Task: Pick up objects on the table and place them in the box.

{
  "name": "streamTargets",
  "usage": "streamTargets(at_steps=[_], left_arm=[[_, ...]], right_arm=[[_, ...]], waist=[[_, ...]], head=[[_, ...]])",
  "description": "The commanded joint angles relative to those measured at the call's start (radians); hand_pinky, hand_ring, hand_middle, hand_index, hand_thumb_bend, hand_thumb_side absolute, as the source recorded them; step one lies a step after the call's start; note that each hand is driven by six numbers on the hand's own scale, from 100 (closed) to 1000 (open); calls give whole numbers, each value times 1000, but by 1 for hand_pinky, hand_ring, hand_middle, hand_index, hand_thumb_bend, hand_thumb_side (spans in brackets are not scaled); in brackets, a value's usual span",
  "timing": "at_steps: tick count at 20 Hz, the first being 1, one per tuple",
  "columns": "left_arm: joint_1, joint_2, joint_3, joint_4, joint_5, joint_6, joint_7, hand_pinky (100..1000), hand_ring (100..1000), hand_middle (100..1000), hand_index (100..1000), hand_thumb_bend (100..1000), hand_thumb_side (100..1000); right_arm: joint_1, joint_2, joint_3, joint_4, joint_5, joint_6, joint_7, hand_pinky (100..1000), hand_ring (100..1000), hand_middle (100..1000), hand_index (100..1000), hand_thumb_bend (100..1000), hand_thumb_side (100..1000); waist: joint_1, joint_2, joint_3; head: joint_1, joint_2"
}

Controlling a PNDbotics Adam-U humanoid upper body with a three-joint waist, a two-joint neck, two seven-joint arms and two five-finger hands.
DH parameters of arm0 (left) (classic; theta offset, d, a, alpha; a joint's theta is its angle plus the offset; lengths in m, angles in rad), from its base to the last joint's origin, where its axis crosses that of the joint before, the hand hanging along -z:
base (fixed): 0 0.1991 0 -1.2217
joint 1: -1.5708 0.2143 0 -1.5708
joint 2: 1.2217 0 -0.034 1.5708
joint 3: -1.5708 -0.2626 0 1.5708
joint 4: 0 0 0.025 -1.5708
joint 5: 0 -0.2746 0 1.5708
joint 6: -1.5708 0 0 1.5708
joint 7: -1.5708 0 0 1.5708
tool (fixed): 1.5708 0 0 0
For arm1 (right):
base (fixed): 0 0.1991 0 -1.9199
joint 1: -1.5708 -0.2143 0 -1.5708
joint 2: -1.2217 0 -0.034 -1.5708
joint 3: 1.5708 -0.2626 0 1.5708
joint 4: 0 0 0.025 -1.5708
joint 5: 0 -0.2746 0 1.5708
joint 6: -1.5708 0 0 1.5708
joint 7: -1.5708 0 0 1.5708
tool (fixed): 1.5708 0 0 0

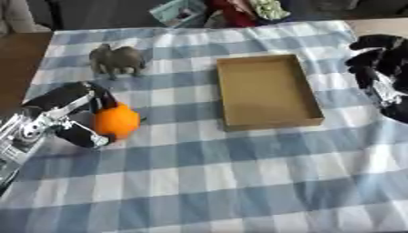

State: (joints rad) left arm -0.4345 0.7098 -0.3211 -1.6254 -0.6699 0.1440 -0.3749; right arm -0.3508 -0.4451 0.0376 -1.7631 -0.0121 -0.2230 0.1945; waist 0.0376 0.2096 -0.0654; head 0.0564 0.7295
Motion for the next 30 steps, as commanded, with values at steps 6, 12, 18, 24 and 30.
streamTargets(at_steps=[6, 12, 18, 24, 30], left_arm=[[-13, 8, 35, -40, -220, -16, 65, 606, 472, 474, 628, 398, 100], [-7, -2, 64, -84, -284, 23, 189, 441, 284, 257, 396, 297, 100], [-8, -19, 98, -141, -281, 54, 248, 407, 244, 213, 345, 165, 100], [-91, -51, 112, -176, -231, 74, 239, 390, 244, 211, 336, 260, 100], [-258, -117, 57, -103, -181, 46, 220, 382, 249, 214, 337, 252, 100]], right_arm=[[-9, -21, -7, -11, -10, 0, -2, 659, 686, 742, 839, 207, 419], [-9, -21, -8, -11, -10, 1, -4, 658, 686, 742, 840, 204, 421], [-8, -20, -9, -11, -12, 3, -7, 658, 686, 742, 840, 179, 445], [-9, -19, -6, -11, -14, 4, -5, 658, 685, 741, 840, 181, 444], [-22, -12, 13, -15, -23, 2, 13, 658, 684, 739, 839, 183, 445]], waist=[[-3, -14, 1], [-3, -14, 1], [-3, -14, 0], [-3, -16, -2], [-6, -11, -22]], head=[[-5, 2], [-8, 2], [-10, 0], [-6, 0], [6, -6]])
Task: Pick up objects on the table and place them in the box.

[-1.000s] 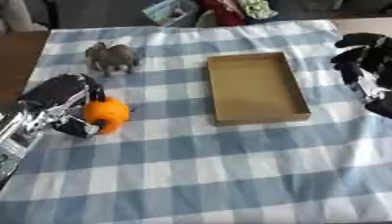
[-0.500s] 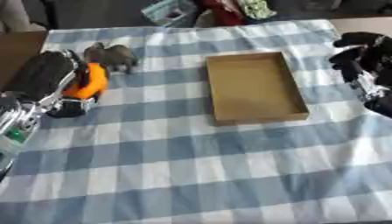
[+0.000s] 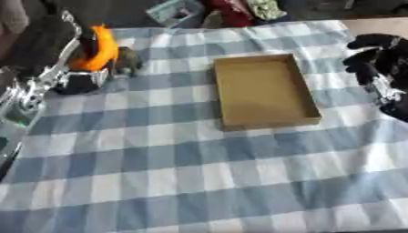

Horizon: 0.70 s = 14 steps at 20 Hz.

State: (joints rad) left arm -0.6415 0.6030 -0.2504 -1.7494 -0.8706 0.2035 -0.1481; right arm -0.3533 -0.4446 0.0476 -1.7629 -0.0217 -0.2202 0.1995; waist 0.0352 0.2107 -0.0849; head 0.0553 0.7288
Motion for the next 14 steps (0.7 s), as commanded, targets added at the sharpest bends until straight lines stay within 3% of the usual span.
streamTargets(at_steps=[1, 5, 6, 8, 14], left_arm=[[-80, -27, -28, 40, 29, -24, -12, 385, 251, 216, 340, 256, 100], [-190, -98, -74, 121, 47, -69, -31, 390, 254, 218, 341, 255, 100], [-215, -115, -86, 141, 52, -83, -38, 393, 255, 218, 342, 256, 100], [-265, -149, -107, 179, 56, -111, -49, 397, 257, 219, 343, 260, 100], [-365, -237, -172, 311, 35, -188, -85, 415, 263, 224, 350, 268, 100]], right_arm=[[-24, -12, 8, -16, -15, -1, 13, 658, 684, 739, 840, 181, 447], [-37, -7, 27, -15, -20, -1, 37, 657, 683, 738, 839, 184, 451], [-40, -5, 33, -14, -21, -1, 43, 657, 683, 737, 838, 211, 417], [-45, -3, 48, -11, -23, 0, 61, 658, 683, 738, 838, 183, 458], [-53, 2, 87, 1, -26, -4, 121, 657, 680, 733, 819, 185, 470]], waist=[[-5, -10, -9], [-4, -3, -35], [-2, -1, -41], [2, 2, -56], [10, 7, -93]], head=[[11, -7], [26, -15], [28, -17], [35, -23], [49, -34]])
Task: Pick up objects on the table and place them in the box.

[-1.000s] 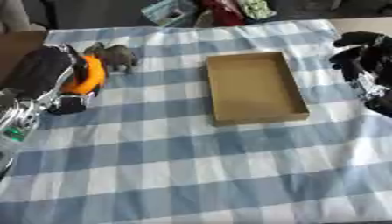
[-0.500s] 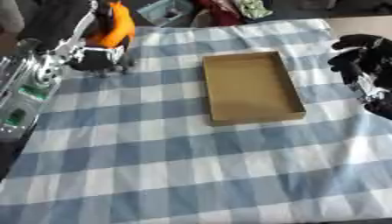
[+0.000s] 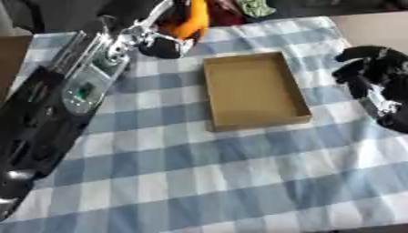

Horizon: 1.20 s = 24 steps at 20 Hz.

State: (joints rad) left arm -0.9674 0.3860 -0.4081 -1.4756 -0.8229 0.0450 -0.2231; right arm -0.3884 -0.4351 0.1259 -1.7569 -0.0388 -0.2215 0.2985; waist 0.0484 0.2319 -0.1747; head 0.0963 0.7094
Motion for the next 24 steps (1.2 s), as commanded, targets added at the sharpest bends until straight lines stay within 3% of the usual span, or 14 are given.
streamTargets(at_steps=[1, 12, 24], left_arm=[[-49, -32, -20, 58, -22, -41, -11, 418, 264, 226, 351, 268, 100], [-81, -143, -43, 232, -116, -125, 35, 427, 285, 249, 373, 283, 100], [-71, -187, -69, 271, -85, -179, 29, 456, 338, 302, 425, 353, 122]], right_arm=[[-19, -7, 15, -3, -11, -2, 30, 657, 678, 732, 809, 185, 472], [-48, 3, 84, 3, -24, -11, 130, 657, 673, 722, 787, 199, 496], [-55, 2, 89, 7, -23, -14, 143, 657, 672, 719, 788, 195, 510]], waist=[[-2, -13, -9], [4, 9, -82], [13, 25, -126]], head=[[10, -16], [44, -37], [55, -46]])
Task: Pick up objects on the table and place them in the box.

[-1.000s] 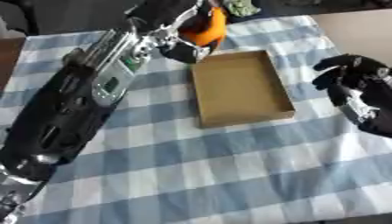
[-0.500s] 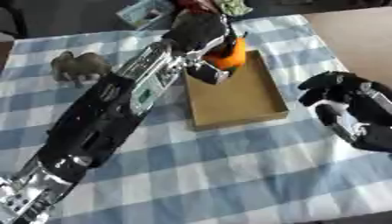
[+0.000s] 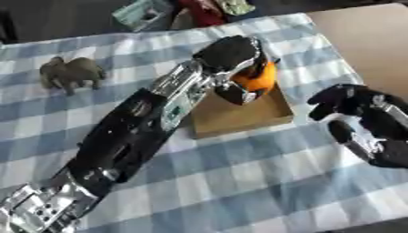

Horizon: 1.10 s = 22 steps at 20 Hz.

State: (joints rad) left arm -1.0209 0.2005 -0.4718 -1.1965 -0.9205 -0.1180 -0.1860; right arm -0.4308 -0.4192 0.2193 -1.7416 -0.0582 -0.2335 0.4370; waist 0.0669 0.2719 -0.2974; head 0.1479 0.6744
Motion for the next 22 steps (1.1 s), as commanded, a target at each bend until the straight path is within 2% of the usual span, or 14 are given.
streamTargets(at_steps=[1, 4, 7, 8, 13, 21, 22], left_arm=[[-17, -2, -10, -6, 17, -23, -18, 465, 350, 316, 438, 364, 129], [-11, -4, -20, 3, 25, -44, -43, 481, 383, 354, 474, 395, 149], [-6, -3, -21, 6, 30, -53, -54, 499, 424, 401, 529, 487, 199], [-4, -3, -21, 7, 32, -56, -61, 522, 463, 447, 592, 603, 266], [-3, 13, 5, -27, 62, -43, -77, 552, 516, 511, 666, 707, 337], [-29, 115, 52, -188, 110, 55, -84, 561, 520, 518, 671, 708, 352], [-28, 134, 62, -206, 113, 69, -84, 560, 518, 515, 668, 635, 332]], right_arm=[[-13, -14, -4, -8, -3, -2, 6, 657, 671, 719, 790, 195, 511], [-15, -17, -1, -7, 2, -4, 16, 659, 670, 718, 791, 194, 518], [-15, -18, -1, -7, 9, -8, 27, 660, 671, 719, 788, 188, 524], [-15, -17, -2, -7, 12, -9, 27, 660, 672, 722, 787, 189, 523], [-18, -10, -7, -7, 14, -13, 21, 659, 671, 722, 790, 187, 514], [-6, -12, -18, -3, 13, -12, 2, 658, 670, 720, 795, 183, 512], [-3, -13, -20, -3, 14, -12, 0, 658, 670, 720, 795, 181, 515]], waist=[[-4, -15, -5], [-3, -14, -9], [-3, -14, -11], [-3, -14, -10], [-6, -20, -3], [-14, -35, 22], [-15, -38, 27]], head=[[3, -11], [5, -13], [5, -14], [4, -14], [-2, -12], [-16, -6], [-19, -6]])
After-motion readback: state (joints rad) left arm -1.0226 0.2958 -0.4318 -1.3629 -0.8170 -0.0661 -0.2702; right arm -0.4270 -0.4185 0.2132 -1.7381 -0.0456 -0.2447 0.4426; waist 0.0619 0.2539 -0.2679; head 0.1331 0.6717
